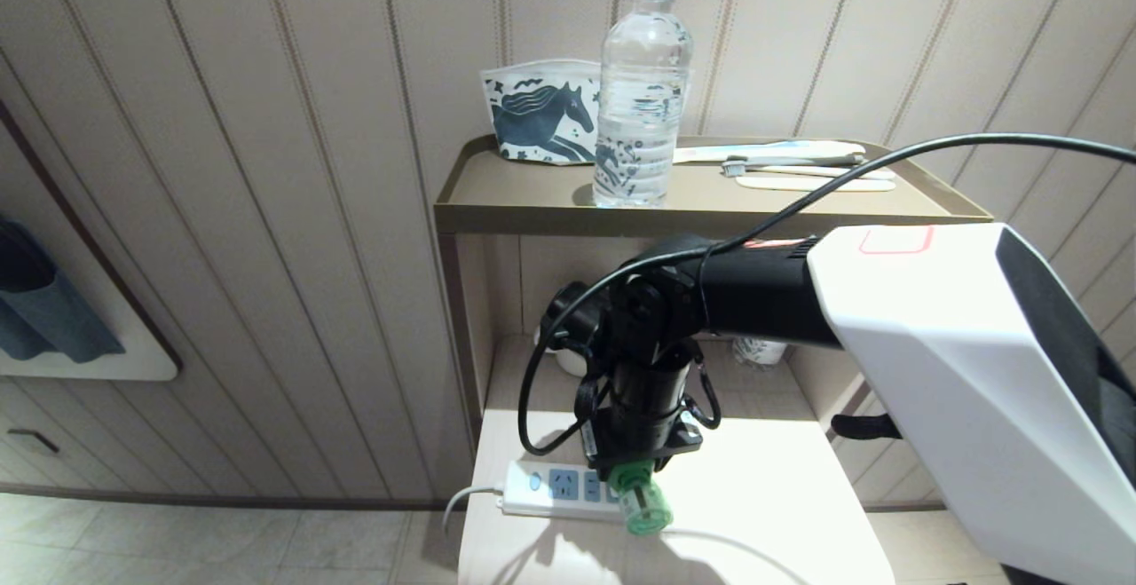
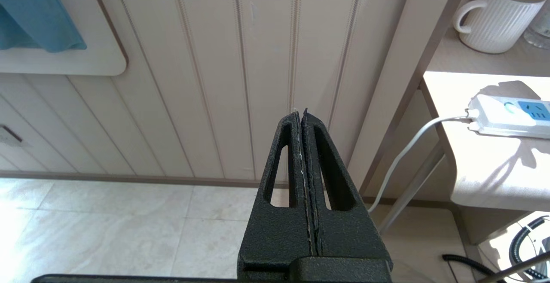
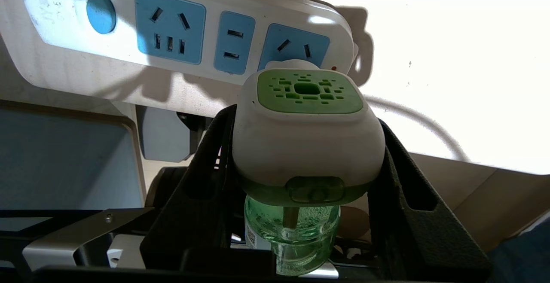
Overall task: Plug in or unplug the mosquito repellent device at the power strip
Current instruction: Insert the plug into the socket
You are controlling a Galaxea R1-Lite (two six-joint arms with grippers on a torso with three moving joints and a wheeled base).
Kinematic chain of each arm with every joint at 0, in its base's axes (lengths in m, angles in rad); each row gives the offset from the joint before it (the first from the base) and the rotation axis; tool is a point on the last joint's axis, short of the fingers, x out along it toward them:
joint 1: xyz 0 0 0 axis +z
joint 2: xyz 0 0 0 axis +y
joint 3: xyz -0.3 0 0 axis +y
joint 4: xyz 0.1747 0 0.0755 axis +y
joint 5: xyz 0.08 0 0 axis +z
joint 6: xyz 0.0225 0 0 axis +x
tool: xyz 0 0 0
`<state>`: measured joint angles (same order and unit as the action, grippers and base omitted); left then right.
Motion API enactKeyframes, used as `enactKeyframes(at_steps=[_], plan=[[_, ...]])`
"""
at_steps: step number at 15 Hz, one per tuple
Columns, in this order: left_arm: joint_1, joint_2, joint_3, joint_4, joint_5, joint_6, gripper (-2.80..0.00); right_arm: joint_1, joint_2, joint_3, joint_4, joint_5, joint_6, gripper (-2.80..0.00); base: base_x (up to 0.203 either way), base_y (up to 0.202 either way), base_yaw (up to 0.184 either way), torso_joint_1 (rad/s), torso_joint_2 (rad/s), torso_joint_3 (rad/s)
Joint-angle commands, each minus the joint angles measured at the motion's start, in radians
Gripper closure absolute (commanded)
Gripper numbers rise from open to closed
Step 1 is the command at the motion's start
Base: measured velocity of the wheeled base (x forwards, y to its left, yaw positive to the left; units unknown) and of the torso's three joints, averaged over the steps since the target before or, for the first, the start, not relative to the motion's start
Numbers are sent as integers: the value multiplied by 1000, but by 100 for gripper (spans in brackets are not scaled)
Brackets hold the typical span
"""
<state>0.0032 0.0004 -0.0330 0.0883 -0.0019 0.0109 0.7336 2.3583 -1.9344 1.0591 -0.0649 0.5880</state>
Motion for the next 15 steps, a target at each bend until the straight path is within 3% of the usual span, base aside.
enactKeyframes(at_steps=[1, 8, 15], plan=[[0, 0, -1, -1, 0, 0, 0, 0, -4, 2, 5, -3, 13, 0, 0, 0, 0, 0, 0, 0], [0, 0, -1, -1, 0, -1, 0, 1, -10, -3, 4, -30, 120, 0, 0, 0, 0, 0, 0, 0], [0, 0, 1, -1, 0, -2, 0, -2, 9, 18, -27, -30, 127, 0, 0, 0, 0, 0, 0, 0]])
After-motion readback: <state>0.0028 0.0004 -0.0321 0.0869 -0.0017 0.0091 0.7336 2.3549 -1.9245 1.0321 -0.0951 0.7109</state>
